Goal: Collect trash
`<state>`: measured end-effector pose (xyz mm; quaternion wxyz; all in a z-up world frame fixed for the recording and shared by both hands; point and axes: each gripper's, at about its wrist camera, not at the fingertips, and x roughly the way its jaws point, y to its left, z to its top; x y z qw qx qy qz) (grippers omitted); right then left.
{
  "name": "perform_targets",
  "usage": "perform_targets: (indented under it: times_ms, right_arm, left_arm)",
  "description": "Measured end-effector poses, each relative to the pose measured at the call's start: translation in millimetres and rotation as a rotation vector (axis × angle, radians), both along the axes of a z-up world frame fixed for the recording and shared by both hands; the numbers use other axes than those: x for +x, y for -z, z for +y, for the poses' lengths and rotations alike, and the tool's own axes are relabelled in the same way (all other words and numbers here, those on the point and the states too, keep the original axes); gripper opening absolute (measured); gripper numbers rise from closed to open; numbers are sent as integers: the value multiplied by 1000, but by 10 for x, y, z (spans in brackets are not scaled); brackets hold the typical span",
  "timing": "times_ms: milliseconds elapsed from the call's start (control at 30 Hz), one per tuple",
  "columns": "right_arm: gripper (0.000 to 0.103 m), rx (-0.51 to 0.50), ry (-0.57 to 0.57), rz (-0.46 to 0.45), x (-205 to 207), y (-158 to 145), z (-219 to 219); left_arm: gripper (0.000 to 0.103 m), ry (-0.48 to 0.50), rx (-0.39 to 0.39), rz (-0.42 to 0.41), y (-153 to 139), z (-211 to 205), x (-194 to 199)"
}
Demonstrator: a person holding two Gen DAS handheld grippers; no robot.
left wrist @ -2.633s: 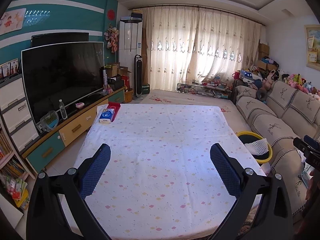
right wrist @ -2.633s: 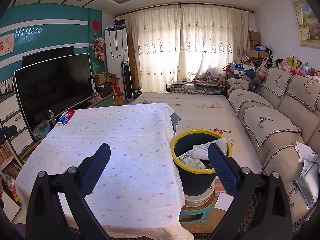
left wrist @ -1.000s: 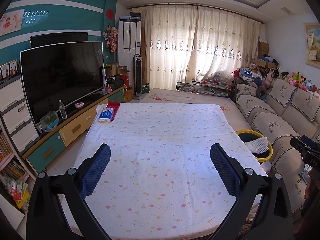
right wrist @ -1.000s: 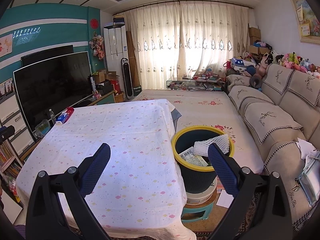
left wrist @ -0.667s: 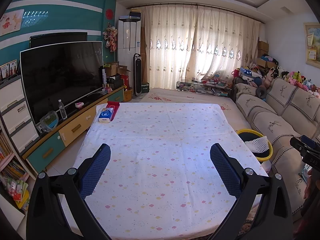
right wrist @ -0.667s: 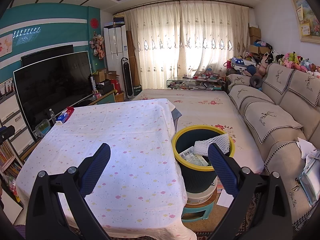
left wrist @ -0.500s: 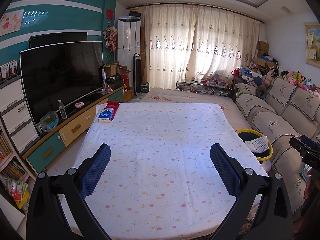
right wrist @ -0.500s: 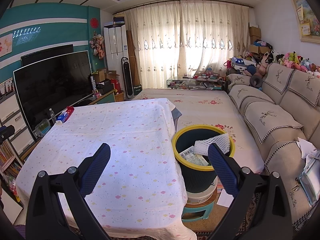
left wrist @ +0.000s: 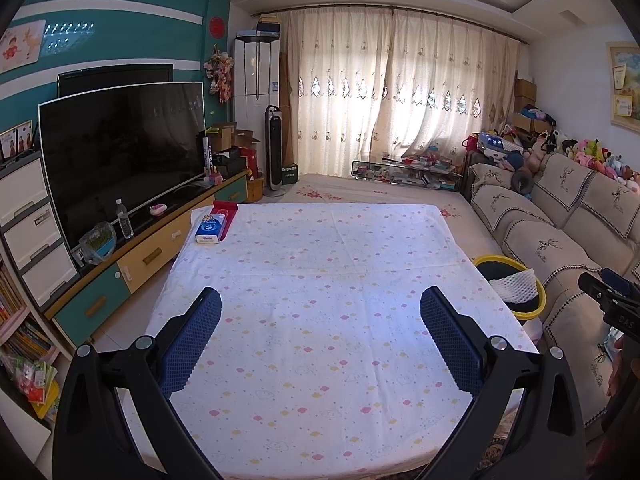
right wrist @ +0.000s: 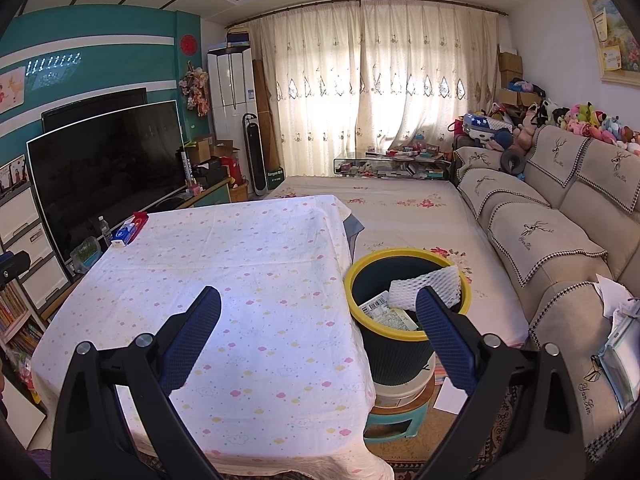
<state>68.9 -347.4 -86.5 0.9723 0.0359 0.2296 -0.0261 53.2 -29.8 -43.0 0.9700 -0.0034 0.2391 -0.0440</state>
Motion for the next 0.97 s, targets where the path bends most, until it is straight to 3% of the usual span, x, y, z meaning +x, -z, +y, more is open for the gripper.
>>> perform_targets:
  times_ms: [600, 767, 967]
  right_arm:
    - [93, 0, -4, 15, 99, 116, 26]
    - [93, -35, -27, 43, 425, 120, 114]
    - [94, -93, -91, 130, 1363, 247, 421]
  left_arm:
    - [98, 58, -31, 43, 95, -55, 199]
    - [98, 28, -4, 107, 166, -27, 723]
    - [98, -41, 71, 223, 650, 149, 1788]
